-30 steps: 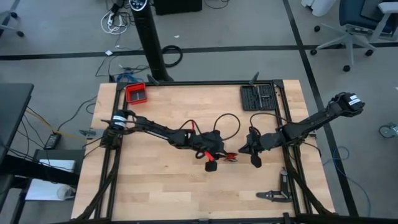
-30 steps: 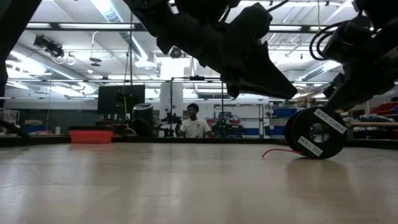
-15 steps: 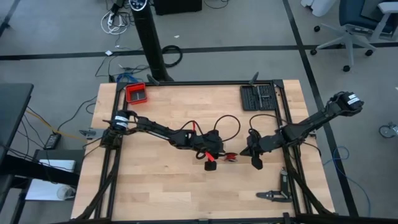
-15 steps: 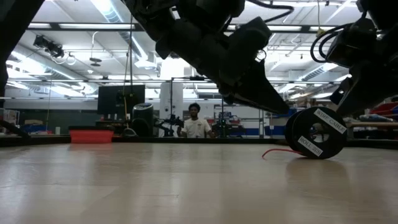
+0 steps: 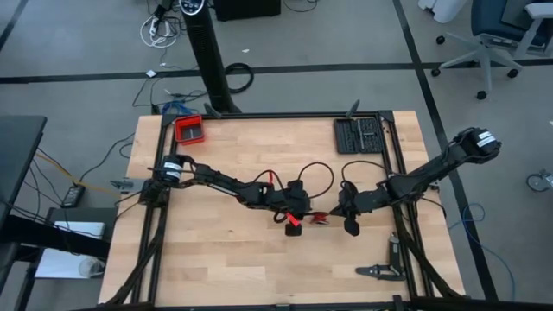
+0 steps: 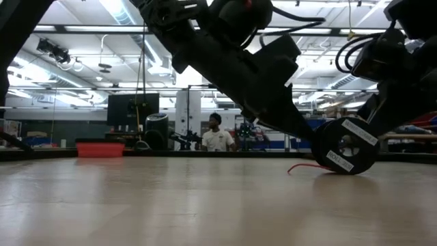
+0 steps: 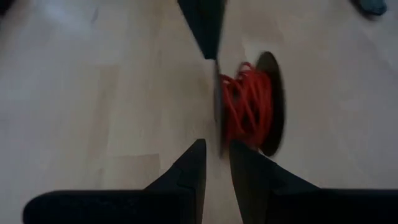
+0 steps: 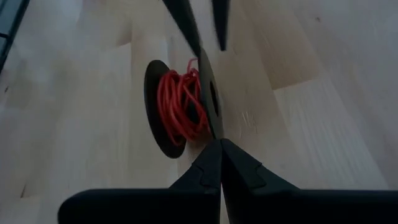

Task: Coil cords
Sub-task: Uncoil the red wire from the spool

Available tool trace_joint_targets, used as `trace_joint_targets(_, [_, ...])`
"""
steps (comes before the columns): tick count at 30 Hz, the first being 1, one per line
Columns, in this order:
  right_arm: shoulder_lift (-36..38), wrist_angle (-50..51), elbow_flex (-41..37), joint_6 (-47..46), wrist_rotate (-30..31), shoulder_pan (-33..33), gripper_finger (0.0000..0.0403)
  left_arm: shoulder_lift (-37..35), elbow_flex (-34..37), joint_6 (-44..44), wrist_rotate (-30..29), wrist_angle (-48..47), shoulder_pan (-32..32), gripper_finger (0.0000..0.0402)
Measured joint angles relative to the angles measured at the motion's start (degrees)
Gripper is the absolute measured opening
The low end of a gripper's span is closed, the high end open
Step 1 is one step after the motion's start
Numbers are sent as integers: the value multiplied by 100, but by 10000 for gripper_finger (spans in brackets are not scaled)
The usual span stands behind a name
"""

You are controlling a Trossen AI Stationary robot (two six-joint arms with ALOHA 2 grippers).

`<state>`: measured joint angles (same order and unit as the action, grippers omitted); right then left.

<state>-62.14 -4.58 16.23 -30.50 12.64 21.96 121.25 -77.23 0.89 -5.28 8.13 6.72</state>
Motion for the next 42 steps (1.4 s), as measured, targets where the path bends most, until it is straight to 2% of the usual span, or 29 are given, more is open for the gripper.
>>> trace_joint_targets(11, [-517, 12, 330, 273, 297, -4, 4, 0, 0, 9, 42, 3, -1, 76])
trace_joint_targets(22, [-376, 228, 332, 250, 294, -4, 3, 0, 0, 27, 25, -26, -2, 76])
trace_joint_targets(28, [-230, 1096, 332, -356, -103, 2, 2, 0, 0, 93, -11, -31, -24, 76])
trace_joint_targets(32, [-237, 892, 332, -529, -535, 4, 5, 0, 0, 184, -23, -28, -73, 76])
trace_joint_targets(42, [-237, 430, 332, -378, -605, -46, 3, 0, 0, 189, -2, 54, -101, 76])
